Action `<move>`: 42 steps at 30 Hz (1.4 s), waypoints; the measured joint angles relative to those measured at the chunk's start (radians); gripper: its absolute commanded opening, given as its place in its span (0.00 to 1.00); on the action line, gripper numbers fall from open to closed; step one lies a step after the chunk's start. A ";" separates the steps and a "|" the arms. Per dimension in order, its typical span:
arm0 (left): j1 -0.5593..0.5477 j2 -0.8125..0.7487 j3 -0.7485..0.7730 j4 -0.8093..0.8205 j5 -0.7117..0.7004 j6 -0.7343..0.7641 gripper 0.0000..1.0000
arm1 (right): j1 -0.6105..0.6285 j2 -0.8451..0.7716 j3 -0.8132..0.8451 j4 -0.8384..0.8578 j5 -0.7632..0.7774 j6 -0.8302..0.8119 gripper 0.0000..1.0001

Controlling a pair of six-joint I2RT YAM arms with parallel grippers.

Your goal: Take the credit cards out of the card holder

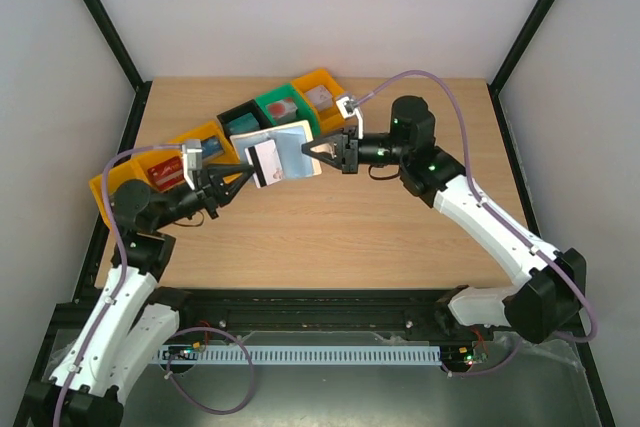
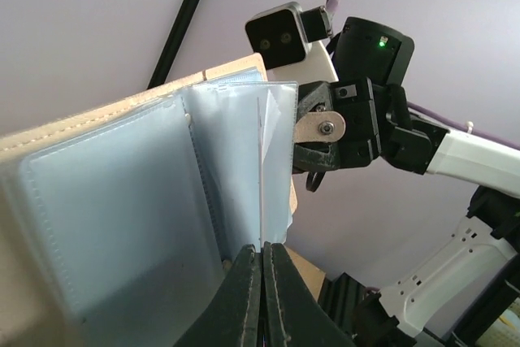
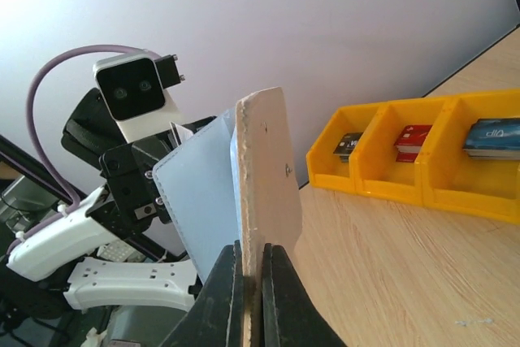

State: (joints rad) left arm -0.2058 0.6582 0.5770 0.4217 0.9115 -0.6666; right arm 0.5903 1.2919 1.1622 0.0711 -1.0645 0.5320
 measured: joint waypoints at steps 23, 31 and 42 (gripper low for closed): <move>0.002 -0.362 -0.148 -0.262 -0.255 2.303 0.02 | -0.117 -0.028 -0.007 -0.192 0.051 -0.080 0.02; 0.000 -0.357 -0.171 -0.127 -0.196 2.601 0.02 | -0.064 0.000 -0.144 -0.189 0.063 -0.055 0.02; -0.010 -0.377 -0.171 -0.152 -0.214 2.649 0.02 | 0.127 0.314 -0.249 0.010 0.030 0.063 0.02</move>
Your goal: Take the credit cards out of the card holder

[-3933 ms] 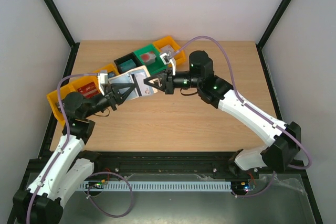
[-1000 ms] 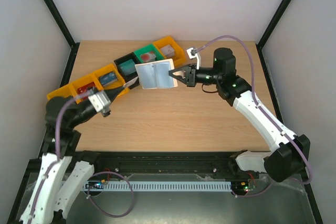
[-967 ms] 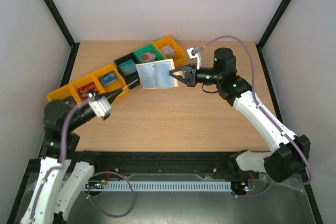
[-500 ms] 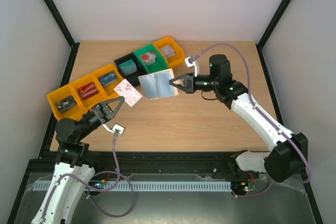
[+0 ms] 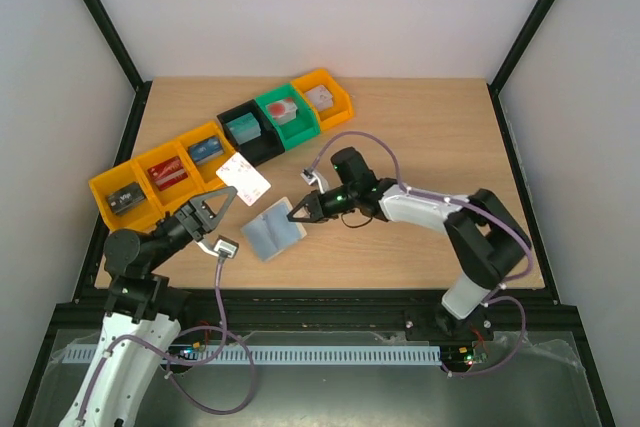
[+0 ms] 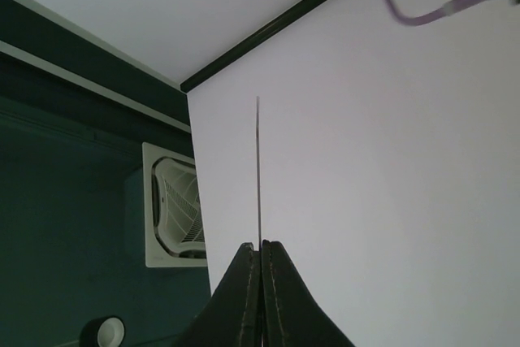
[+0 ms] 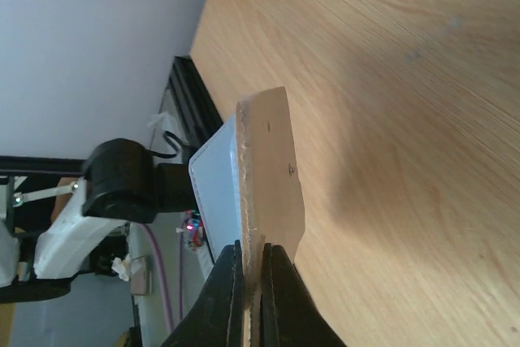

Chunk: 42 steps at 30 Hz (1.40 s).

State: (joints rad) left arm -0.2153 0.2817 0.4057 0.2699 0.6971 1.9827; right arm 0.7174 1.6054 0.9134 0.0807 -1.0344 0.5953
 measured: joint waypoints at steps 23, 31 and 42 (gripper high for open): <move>-0.024 0.011 0.031 -0.104 -0.099 -0.303 0.02 | -0.076 -0.076 0.367 -0.647 0.544 -0.366 0.69; -0.050 0.155 0.317 -0.241 -0.154 -1.051 0.02 | -0.076 -0.256 0.475 -0.478 0.364 -0.525 0.81; 0.015 0.257 0.400 -0.066 -0.040 -2.168 0.02 | -0.074 -0.291 0.549 -0.103 0.076 -0.400 0.81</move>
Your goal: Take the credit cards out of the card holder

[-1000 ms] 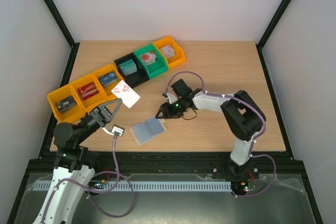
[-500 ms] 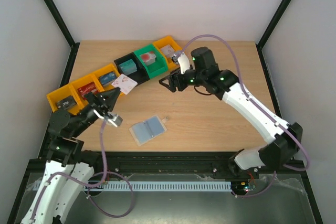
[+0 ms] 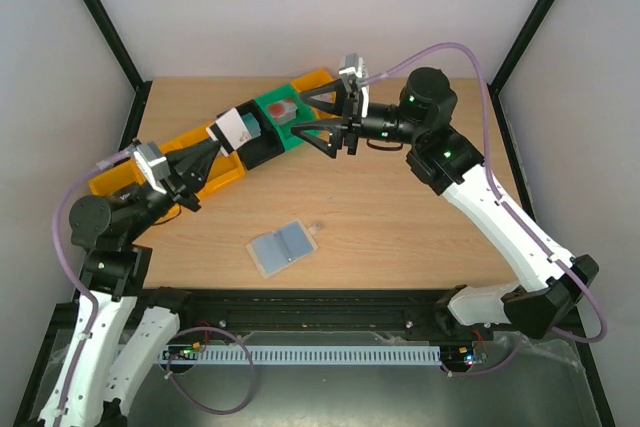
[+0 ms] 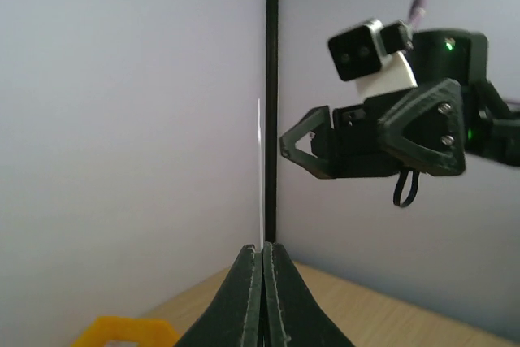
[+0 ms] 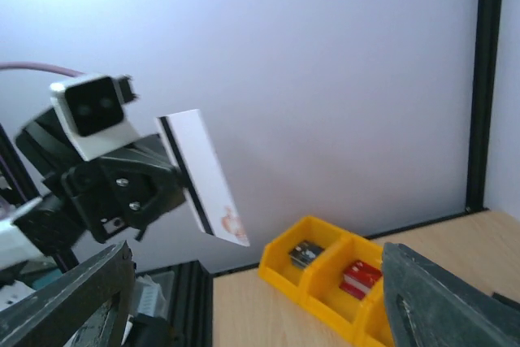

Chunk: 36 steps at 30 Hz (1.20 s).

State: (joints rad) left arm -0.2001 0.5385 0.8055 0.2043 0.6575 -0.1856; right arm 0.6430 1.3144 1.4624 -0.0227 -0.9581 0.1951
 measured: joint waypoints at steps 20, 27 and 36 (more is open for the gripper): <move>0.053 0.162 0.115 0.186 -0.076 0.659 0.02 | -0.048 0.053 0.363 -0.176 0.127 0.269 0.83; 0.027 0.140 -0.032 0.218 -0.087 1.366 0.02 | -0.048 0.143 0.434 -0.399 0.318 0.246 0.74; -0.041 0.100 -0.183 0.259 0.003 1.933 0.02 | -0.051 0.238 0.494 -0.621 0.192 0.235 0.65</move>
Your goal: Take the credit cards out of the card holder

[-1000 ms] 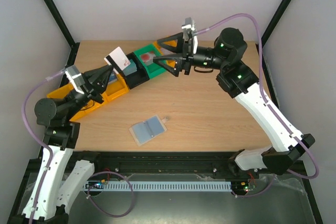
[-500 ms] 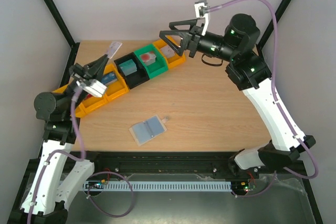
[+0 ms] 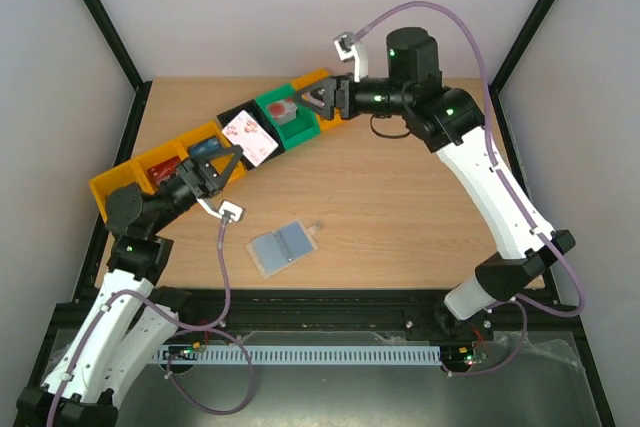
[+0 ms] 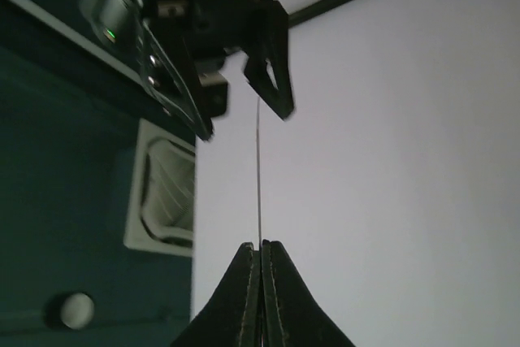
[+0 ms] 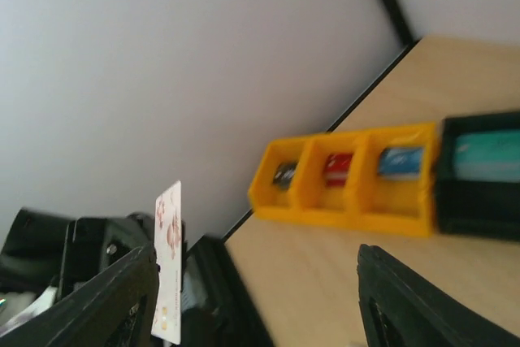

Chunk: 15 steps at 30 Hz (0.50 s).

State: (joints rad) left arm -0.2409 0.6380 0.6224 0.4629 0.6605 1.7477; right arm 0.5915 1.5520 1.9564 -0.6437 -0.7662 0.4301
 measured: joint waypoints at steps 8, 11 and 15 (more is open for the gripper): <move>-0.062 -0.015 -0.026 0.017 0.020 0.166 0.02 | 0.011 -0.082 -0.351 0.289 -0.251 0.250 0.48; -0.071 -0.009 -0.030 0.016 0.019 0.179 0.02 | 0.032 -0.068 -0.400 0.366 -0.291 0.311 0.47; -0.090 0.000 -0.031 0.015 0.012 0.174 0.02 | 0.075 -0.060 -0.399 0.409 -0.328 0.314 0.41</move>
State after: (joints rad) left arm -0.3313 0.6380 0.5915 0.4778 0.6724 1.9213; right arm 0.6666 1.4921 1.5570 -0.2352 -1.0939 0.7437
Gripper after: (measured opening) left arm 0.027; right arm 0.450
